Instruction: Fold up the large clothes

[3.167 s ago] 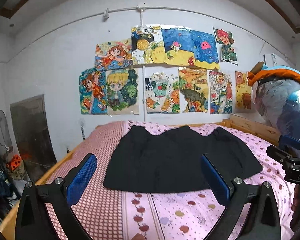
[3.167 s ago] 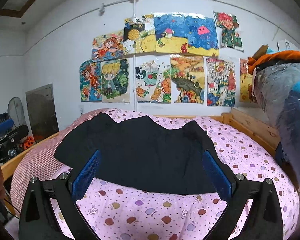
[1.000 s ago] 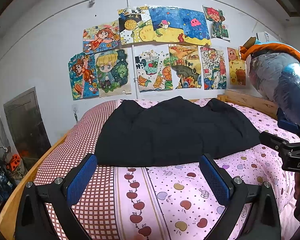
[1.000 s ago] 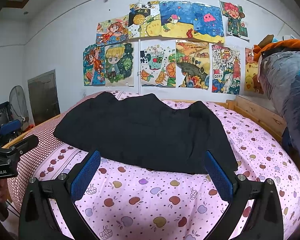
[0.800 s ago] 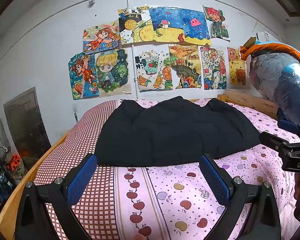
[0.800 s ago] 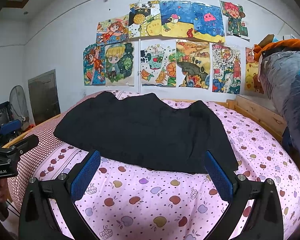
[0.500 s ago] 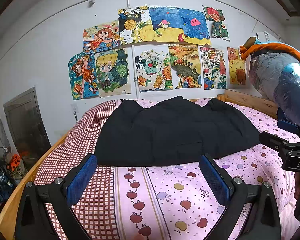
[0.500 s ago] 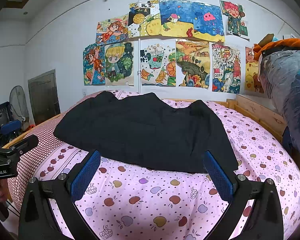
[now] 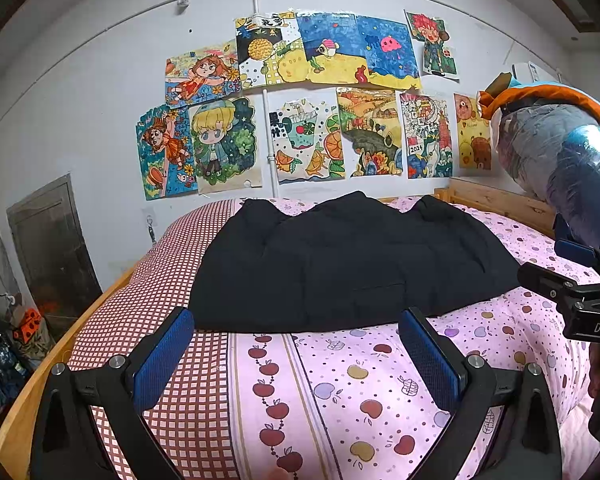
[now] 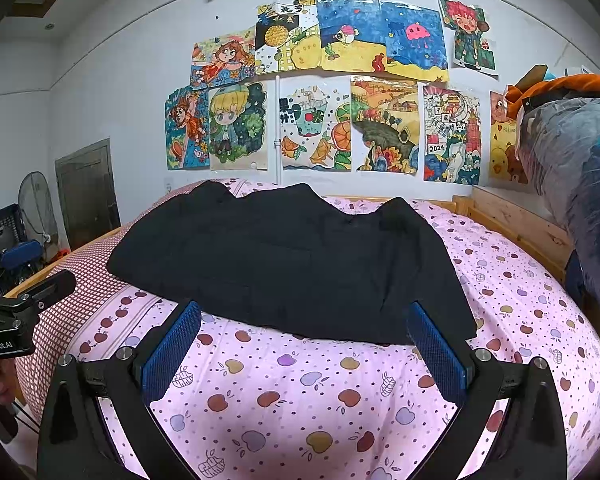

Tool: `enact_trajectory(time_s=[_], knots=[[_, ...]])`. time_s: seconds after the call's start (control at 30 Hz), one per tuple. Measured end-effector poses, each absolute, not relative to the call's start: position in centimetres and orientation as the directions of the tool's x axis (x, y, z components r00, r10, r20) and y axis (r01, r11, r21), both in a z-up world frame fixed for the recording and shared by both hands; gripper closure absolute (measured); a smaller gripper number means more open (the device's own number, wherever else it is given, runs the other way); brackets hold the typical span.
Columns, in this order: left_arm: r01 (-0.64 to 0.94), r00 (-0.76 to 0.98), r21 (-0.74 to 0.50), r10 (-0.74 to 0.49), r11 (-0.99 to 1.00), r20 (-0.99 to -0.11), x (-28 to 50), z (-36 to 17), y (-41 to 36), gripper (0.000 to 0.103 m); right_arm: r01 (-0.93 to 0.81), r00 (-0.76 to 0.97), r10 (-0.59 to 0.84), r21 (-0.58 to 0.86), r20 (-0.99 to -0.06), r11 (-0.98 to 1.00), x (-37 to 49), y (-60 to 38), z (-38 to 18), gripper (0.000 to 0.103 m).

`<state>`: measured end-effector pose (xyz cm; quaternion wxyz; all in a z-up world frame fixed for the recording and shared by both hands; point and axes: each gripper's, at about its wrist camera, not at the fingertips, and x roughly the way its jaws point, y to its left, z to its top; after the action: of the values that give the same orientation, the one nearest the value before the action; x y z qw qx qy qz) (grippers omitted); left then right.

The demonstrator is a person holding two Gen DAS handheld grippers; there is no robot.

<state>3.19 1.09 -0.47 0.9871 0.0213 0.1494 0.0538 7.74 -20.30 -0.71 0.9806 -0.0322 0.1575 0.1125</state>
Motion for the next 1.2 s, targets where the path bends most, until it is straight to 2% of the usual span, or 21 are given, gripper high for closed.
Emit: enact_trajectory(time_s=[1.2], knots=[[-0.098, 0.949, 0.059, 0.111, 0.993, -0.294, 3.2, -0.4, 1.2, 0.0, -0.218, 0.923, 0.2, -0.019, -0.33, 0.976, 7.8, -20.1, -1.7, 0.002]])
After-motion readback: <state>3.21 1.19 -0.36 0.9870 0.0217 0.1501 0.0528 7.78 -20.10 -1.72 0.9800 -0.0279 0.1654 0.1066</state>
